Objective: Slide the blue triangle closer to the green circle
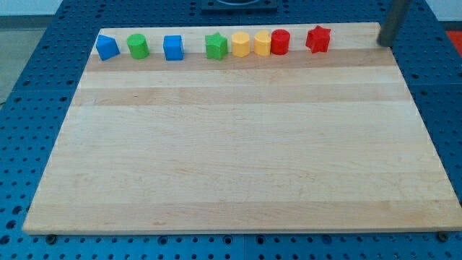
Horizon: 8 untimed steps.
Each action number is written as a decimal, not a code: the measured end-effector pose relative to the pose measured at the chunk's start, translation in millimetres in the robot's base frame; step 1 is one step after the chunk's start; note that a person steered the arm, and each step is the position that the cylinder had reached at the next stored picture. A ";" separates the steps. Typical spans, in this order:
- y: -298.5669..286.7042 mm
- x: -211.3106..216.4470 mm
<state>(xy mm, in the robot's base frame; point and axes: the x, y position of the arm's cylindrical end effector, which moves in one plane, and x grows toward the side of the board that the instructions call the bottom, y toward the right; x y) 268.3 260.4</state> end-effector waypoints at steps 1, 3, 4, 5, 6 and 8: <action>-11.9 1.1; -17.2 1.1; -47.0 11.5; -147.8 46.3; -264.8 74.8; -427.9 102.5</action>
<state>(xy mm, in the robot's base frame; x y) 370.8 -167.5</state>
